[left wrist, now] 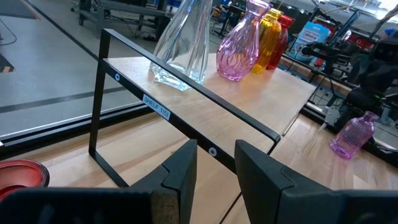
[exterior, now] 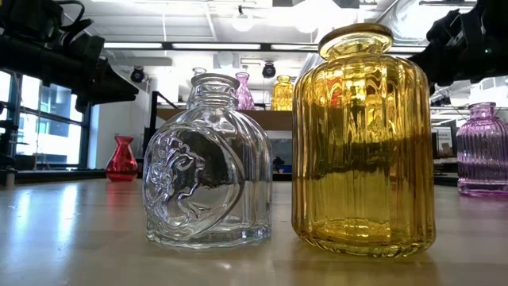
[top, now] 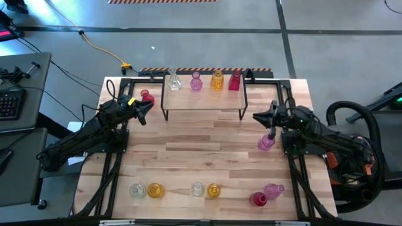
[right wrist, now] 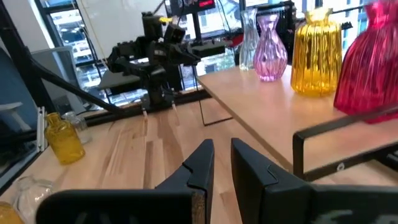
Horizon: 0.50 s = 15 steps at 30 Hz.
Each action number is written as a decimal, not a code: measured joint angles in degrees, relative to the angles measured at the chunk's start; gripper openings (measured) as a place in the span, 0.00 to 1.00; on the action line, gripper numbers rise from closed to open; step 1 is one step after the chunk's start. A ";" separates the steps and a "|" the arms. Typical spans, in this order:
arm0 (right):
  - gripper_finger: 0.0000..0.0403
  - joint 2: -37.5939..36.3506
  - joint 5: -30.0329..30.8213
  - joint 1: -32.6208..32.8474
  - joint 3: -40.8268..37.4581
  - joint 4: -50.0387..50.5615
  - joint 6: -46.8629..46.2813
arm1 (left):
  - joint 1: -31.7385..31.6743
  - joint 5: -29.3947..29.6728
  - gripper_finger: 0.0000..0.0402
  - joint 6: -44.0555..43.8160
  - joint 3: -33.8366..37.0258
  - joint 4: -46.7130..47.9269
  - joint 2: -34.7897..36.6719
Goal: Sort vases onto shelf
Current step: Put the left transparent vase on the shelf aligned with the other transparent vase
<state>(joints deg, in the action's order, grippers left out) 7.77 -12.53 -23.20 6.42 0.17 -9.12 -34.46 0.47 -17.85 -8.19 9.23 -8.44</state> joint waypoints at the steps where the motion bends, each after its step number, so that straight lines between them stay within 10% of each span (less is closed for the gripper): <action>1: 0.09 0.02 0.00 0.01 -0.19 -0.02 -0.05 | 0.02 0.00 0.25 0.00 0.01 0.01 -0.01; 15: 0.09 0.03 3.38 0.02 -1.69 1.07 -4.59 | 0.02 -0.02 0.25 0.01 0.00 0.01 -0.01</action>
<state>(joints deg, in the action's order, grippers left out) 7.80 -9.15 -23.18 4.73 1.23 -13.72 -34.44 0.45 -17.85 -8.19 9.23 -8.45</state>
